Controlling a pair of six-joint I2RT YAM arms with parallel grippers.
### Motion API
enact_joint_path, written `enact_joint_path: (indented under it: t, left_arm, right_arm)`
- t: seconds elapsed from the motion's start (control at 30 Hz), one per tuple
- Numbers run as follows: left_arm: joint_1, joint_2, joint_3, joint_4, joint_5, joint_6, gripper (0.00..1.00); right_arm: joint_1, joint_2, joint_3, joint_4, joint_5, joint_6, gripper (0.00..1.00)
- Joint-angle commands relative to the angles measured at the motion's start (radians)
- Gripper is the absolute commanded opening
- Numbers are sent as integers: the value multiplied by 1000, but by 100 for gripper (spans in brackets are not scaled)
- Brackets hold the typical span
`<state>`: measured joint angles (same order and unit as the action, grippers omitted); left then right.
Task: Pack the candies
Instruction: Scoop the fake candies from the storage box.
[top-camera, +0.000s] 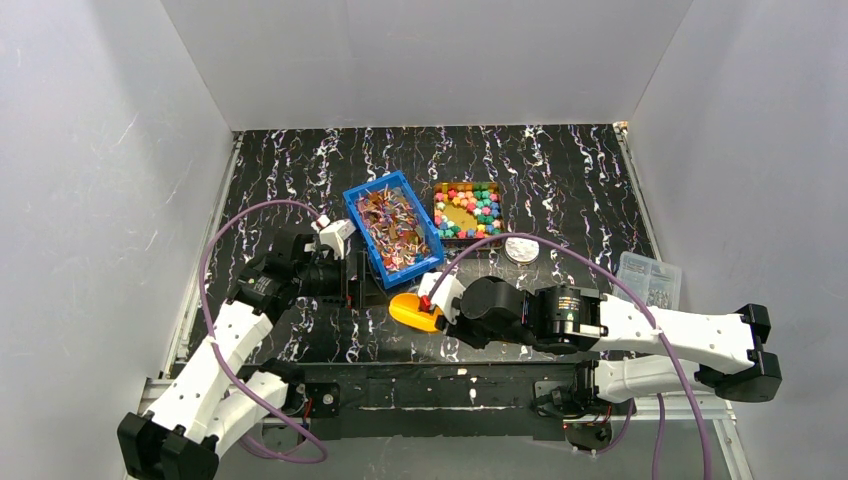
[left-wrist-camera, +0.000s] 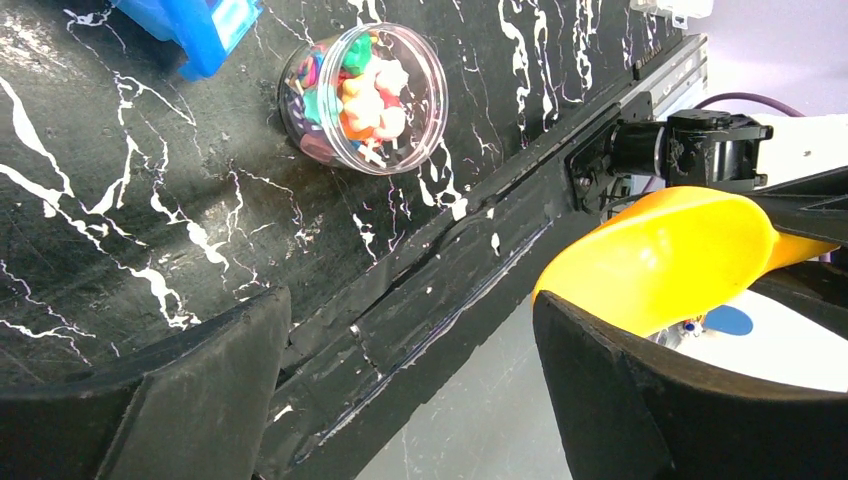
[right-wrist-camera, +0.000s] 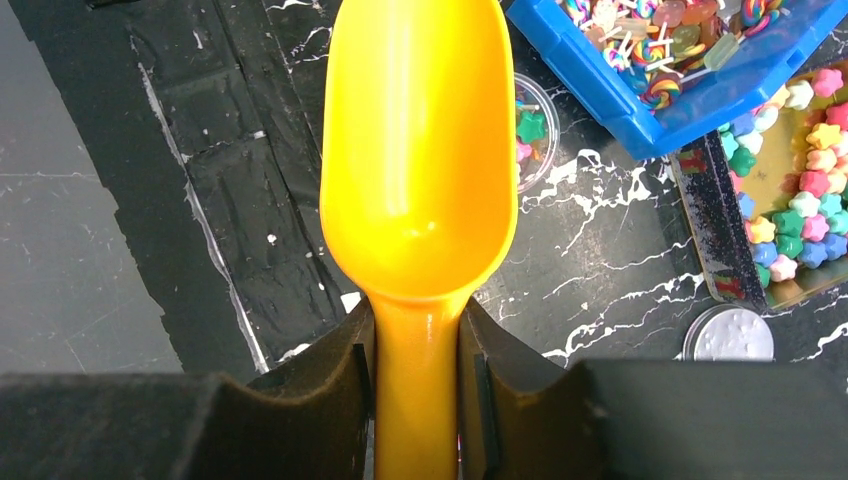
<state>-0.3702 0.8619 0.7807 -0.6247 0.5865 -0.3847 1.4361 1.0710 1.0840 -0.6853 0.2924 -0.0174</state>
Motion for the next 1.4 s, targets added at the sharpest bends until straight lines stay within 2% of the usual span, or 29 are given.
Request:
enact_joint_path:
  t: [0.0, 0.3, 0.53, 0.63, 0.77, 0.93, 1.1, 1.37]
  left_arm:
    - [2, -15, 8, -20, -3, 28, 89]
    - [1, -85, 3, -13, -38, 20, 90]
    - [2, -100, 3, -17, -69, 16, 90]
    - [2, -100, 3, -18, -71, 15, 90]
    - [1, -102, 3, -20, -73, 15, 90]
    - [1, -114, 3, -21, -79, 15, 90]
    - [2, -121, 3, -20, -78, 14, 90]
    - [1, -137, 5, -20, -68, 18, 90]
  right_arm:
    - [6, -16, 36, 35, 59, 53, 1]
    - [6, -20, 33, -53, 198, 122, 1]
    - [-23, 41, 151, -174, 352, 158, 1]
    - [-95, 78, 212, -228, 346, 144, 1]
    - [-262, 129, 278, -278, 278, 98, 1]
    - [-405, 203, 351, -310, 202, 31, 1]
    - [-519, 294, 406, -339, 177, -58, 1]
    - [-655, 362, 413, -269, 124, -248, 1]
